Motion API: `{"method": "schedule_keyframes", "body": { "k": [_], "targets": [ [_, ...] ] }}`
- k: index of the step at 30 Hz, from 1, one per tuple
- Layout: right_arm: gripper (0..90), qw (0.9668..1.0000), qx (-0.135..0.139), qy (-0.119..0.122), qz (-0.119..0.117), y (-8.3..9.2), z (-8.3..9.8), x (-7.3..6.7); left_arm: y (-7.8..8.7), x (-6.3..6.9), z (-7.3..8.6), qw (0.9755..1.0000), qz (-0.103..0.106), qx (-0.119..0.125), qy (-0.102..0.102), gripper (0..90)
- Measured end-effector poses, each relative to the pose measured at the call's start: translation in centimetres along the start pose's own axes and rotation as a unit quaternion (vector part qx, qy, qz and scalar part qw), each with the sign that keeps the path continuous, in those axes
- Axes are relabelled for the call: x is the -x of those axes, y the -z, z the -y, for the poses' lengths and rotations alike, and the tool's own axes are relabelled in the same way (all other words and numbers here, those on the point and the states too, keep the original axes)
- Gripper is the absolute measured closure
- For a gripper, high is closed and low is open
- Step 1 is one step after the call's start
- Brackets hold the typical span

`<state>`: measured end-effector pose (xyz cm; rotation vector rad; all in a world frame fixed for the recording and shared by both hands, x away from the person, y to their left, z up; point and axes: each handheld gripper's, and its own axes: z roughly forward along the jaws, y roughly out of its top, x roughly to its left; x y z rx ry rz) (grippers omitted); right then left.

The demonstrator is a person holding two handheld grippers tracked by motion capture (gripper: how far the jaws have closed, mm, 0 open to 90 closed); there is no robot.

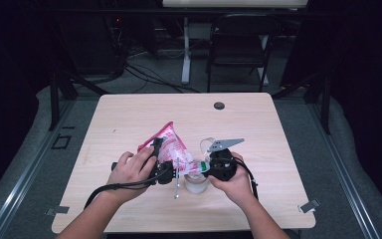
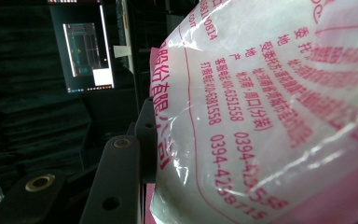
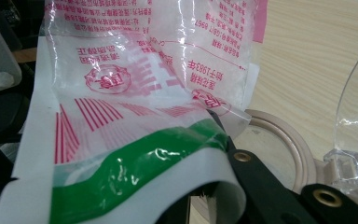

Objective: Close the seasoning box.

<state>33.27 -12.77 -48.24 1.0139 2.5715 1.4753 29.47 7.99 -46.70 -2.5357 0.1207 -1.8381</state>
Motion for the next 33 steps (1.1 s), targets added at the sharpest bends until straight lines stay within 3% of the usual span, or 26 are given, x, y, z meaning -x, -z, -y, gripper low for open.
{"method": "schedule_keyframes", "body": {
  "k": [12,16,19,24,27,29,33],
  "targets": [
    [90.0,1.0000,-0.001,0.002,-0.002,0.07,-0.02,0.03,0.27,-0.19,-0.09,0.9998,-0.012,0.003,-0.015,62.5],
    [90.0,1.0000,-0.003,0.004,0.002,0.01,0.02,0.02,0.35,-0.13,-0.26,0.9999,-0.002,-0.008,-0.013,62.9],
    [90.0,0.9999,-0.007,0.007,0.006,-0.03,0.02,-0.04,0.36,-0.10,-0.30,0.9997,-0.012,-0.001,-0.019,63.0],
    [90.0,1.0000,-0.008,0.003,-0.002,-0.03,0.04,0.03,0.41,-0.30,-0.35,0.9997,-0.015,0.000,-0.018,63.4],
    [90.0,0.9999,-0.006,0.008,-0.007,0.05,0.03,-0.08,0.29,-0.36,-0.23,1.0000,0.002,-0.006,-0.005,64.4],
    [90.0,0.9999,-0.005,0.009,-0.007,0.07,0.01,-0.16,0.25,-0.46,-0.25,0.9999,0.002,-0.007,-0.015,64.9],
    [90.0,0.9999,-0.011,0.011,-0.005,-0.02,0.02,-0.14,0.08,-0.21,-0.24,1.0000,-0.002,0.001,-0.007,65.4]
  ]
}}
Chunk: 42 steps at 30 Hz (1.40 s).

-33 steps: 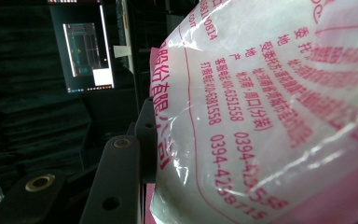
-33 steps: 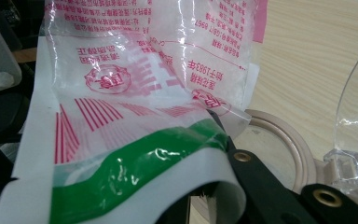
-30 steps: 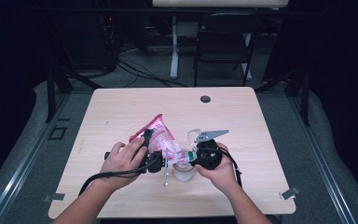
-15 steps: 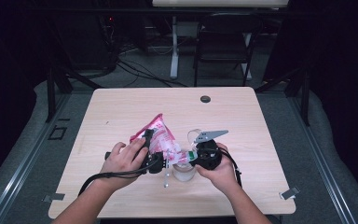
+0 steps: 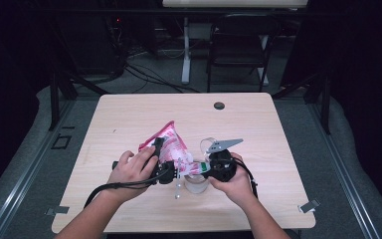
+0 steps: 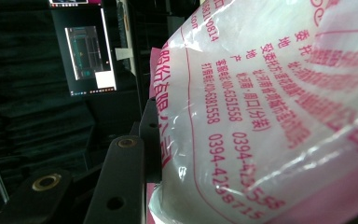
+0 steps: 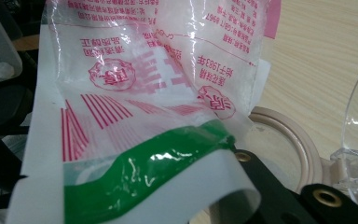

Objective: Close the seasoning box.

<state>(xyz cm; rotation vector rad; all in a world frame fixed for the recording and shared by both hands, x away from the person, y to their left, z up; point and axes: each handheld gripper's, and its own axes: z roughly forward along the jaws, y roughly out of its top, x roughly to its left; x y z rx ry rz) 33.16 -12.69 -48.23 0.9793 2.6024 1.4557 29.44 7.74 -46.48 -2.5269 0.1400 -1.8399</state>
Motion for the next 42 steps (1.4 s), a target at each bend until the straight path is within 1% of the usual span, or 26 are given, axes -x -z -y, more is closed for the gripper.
{"method": "schedule_keyframes", "body": {
  "k": [2,4,9,15,16,17,18,19,21,23,26,27,28,30,31,32,34,35,36,37,38,40,41,42],
  "targets": [
    [90.0,1.0000,-0.001,0.000,-0.001,0.01,0.00,0.05,-0.01,-0.03,-0.01,1.0000,0.000,0.001,0.000,65.4],
    [90.0,1.0000,-0.001,-0.001,-0.003,0.02,0.01,0.07,0.02,-0.14,-0.03,1.0000,-0.002,0.000,-0.005,65.5],
    [90.0,1.0000,0.000,-0.003,-0.003,-0.01,0.02,0.11,0.07,-0.21,-0.05,1.0000,-0.001,0.000,-0.007,65.5],
    [90.0,1.0000,-0.001,-0.004,-0.005,-0.03,0.02,0.12,0.12,-0.32,-0.06,1.0000,-0.003,0.000,-0.008,65.6],
    [90.0,1.0000,-0.001,-0.004,-0.003,-0.05,0.03,0.09,-0.05,-0.23,0.02,0.9998,-0.013,0.010,-0.006,65.6],
    [90.0,1.0000,-0.004,-0.003,-0.003,-0.03,0.02,0.12,-0.04,-0.25,0.02,0.9998,-0.014,0.010,-0.007,65.6],
    [90.0,1.0000,-0.004,-0.003,-0.003,-0.06,0.03,0.10,-0.02,-0.26,0.03,0.9997,-0.020,0.011,-0.006,65.6],
    [90.0,1.0000,-0.003,-0.004,-0.003,-0.09,0.04,0.08,0.13,-0.42,-0.05,0.9999,-0.009,0.001,-0.009,65.6],
    [90.0,1.0000,-0.002,-0.004,-0.003,-0.10,0.03,0.07,0.12,-0.39,-0.01,1.0000,-0.007,0.002,-0.005,65.6],
    [90.0,1.0000,-0.003,-0.003,-0.003,-0.07,0.02,0.08,0.14,-0.44,-0.03,1.0000,-0.004,0.001,-0.006,65.6],
    [90.0,1.0000,-0.003,-0.003,-0.003,-0.05,0.01,0.09,0.19,-0.42,-0.07,1.0000,-0.007,0.001,-0.004,65.6],
    [90.0,1.0000,-0.003,-0.003,-0.004,-0.05,0.01,0.09,0.27,-0.51,-0.14,1.0000,-0.002,-0.006,-0.007,65.6],
    [90.0,1.0000,-0.002,-0.004,-0.004,-0.06,0.02,0.08,0.20,-0.49,-0.10,1.0000,-0.007,0.001,-0.007,65.6],
    [90.0,1.0000,-0.003,-0.003,-0.005,-0.04,0.01,0.07,0.30,-0.63,-0.18,0.9999,-0.005,-0.005,-0.010,65.6],
    [90.0,1.0000,-0.002,-0.004,-0.005,-0.05,0.02,0.04,0.16,-0.55,-0.11,0.9999,-0.014,0.005,-0.009,65.6],
    [90.0,1.0000,-0.003,-0.002,-0.005,-0.03,0.01,0.06,0.30,-0.62,-0.20,0.9999,-0.004,-0.006,-0.008,65.7],
    [90.0,1.0000,-0.002,-0.004,-0.004,-0.03,0.01,0.05,0.30,-0.67,-0.22,0.9999,-0.005,-0.006,-0.011,65.7],
    [90.0,1.0000,-0.002,-0.004,-0.004,-0.02,0.01,0.06,0.06,-0.52,-0.10,0.9997,-0.019,0.011,-0.009,65.6],
    [90.0,1.0000,-0.004,-0.003,-0.004,0.00,0.00,0.08,0.22,-0.62,-0.18,0.9999,-0.010,0.001,-0.011,65.7],
    [90.0,1.0000,-0.002,-0.004,-0.004,-0.02,0.02,0.06,0.07,-0.53,-0.11,0.9997,-0.020,0.011,-0.009,65.6],
    [90.0,1.0000,-0.002,-0.004,-0.004,-0.02,0.02,0.06,0.22,-0.61,-0.19,0.9999,-0.011,0.002,-0.010,65.7],
    [90.0,1.0000,-0.002,-0.004,-0.003,-0.02,0.02,0.07,0.23,-0.62,-0.19,0.9999,-0.010,0.002,-0.010,65.7],
    [90.0,1.0000,-0.002,-0.004,-0.003,-0.02,0.02,0.07,0.28,-0.65,-0.21,0.9999,-0.007,-0.002,-0.010,65.7],
    [90.0,1.0000,-0.002,-0.004,-0.003,-0.02,0.02,0.07,0.24,-0.61,-0.18,0.9999,-0.010,0.003,-0.010,65.7]
  ]
}}
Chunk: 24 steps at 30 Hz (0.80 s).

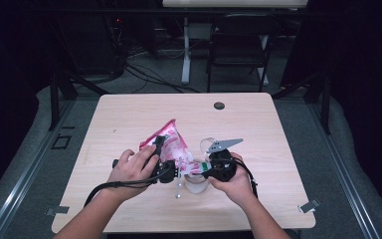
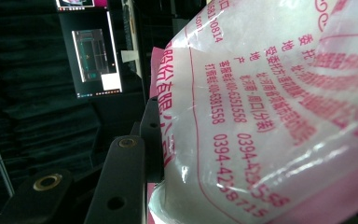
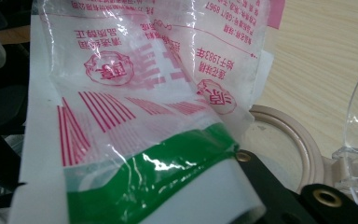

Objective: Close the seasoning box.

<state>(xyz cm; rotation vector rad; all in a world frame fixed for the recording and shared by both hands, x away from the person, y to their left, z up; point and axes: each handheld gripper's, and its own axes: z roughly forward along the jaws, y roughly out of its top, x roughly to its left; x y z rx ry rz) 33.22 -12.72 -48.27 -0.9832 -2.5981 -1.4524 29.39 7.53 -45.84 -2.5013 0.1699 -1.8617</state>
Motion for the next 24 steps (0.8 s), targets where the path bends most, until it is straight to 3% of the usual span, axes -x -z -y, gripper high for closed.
{"method": "schedule_keyframes", "body": {
  "k": [8,9,10,12,24],
  "targets": [
    [90.0,1.0000,0.001,0.000,-0.001,0.01,-0.01,-0.02,0.12,0.04,-0.01,1.0000,-0.006,0.002,0.002,65.6],
    [90.0,1.0000,0.001,0.000,-0.001,0.02,-0.01,-0.02,0.00,0.10,0.05,0.9998,-0.017,0.011,0.000,65.7],
    [90.0,1.0000,0.001,0.000,-0.002,0.03,-0.01,-0.01,0.20,-0.01,-0.04,1.0000,-0.007,0.000,-0.002,65.7],
    [90.0,1.0000,0.001,0.000,-0.002,0.02,-0.02,-0.02,0.22,-0.07,-0.05,1.0000,-0.006,0.000,-0.005,65.6],
    [90.0,1.0000,0.000,0.001,-0.002,0.07,-0.04,-0.03,0.27,-0.07,-0.06,0.9999,-0.016,0.003,0.001,65.7]
  ]
}}
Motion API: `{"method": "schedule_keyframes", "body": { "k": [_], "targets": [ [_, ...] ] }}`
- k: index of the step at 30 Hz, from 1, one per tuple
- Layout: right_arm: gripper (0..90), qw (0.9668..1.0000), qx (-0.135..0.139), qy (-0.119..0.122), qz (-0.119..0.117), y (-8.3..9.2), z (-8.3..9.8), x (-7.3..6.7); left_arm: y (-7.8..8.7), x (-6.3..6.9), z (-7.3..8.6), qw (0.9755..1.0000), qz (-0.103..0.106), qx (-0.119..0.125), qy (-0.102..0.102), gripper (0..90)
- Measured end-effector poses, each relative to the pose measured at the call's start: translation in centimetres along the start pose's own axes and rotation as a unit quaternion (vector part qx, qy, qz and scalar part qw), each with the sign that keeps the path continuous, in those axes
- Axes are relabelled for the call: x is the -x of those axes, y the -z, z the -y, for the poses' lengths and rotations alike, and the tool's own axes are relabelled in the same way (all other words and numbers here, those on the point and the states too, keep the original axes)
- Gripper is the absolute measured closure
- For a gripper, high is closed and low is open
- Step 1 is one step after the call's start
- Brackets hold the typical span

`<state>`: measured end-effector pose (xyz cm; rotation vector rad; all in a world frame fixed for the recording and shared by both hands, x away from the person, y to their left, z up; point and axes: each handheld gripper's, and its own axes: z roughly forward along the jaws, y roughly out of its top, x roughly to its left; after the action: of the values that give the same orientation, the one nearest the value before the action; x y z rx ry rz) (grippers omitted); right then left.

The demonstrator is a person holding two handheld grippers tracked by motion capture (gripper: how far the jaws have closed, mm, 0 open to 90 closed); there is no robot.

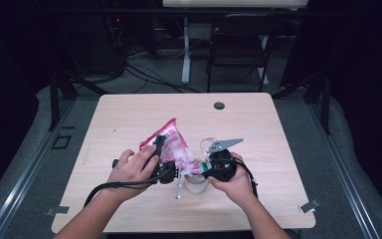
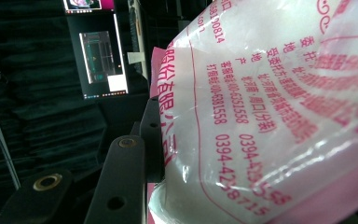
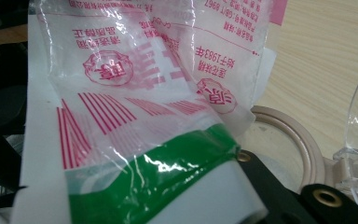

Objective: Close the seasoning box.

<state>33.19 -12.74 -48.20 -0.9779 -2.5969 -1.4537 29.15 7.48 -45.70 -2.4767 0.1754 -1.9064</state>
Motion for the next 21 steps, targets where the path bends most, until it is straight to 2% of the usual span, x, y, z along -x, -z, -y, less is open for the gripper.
{"method": "schedule_keyframes", "body": {
  "k": [7,10,12,18,19,21],
  "targets": [
    [90.0,1.0000,0.000,0.001,0.000,0.02,-0.01,0.01,0.06,-0.12,-0.07,1.0000,-0.003,0.000,-0.006,65.6],
    [90.0,1.0000,0.000,0.001,0.000,0.04,-0.02,0.01,0.05,-0.09,-0.08,1.0000,0.000,0.000,-0.002,65.6],
    [90.0,1.0000,0.000,0.001,-0.001,0.06,-0.02,0.04,0.08,-0.12,-0.12,1.0000,-0.007,0.003,-0.006,65.6],
    [90.0,1.0000,0.000,0.001,-0.001,0.09,-0.02,0.05,0.11,-0.10,-0.12,1.0000,-0.005,0.002,-0.002,65.6],
    [90.0,1.0000,0.000,0.001,-0.001,0.09,-0.02,0.04,0.16,-0.14,-0.13,0.9999,-0.012,0.003,-0.004,65.6],
    [90.0,1.0000,0.000,0.001,-0.001,0.09,-0.03,0.04,0.18,-0.13,-0.14,0.9999,-0.012,0.004,-0.003,65.6]
  ]
}}
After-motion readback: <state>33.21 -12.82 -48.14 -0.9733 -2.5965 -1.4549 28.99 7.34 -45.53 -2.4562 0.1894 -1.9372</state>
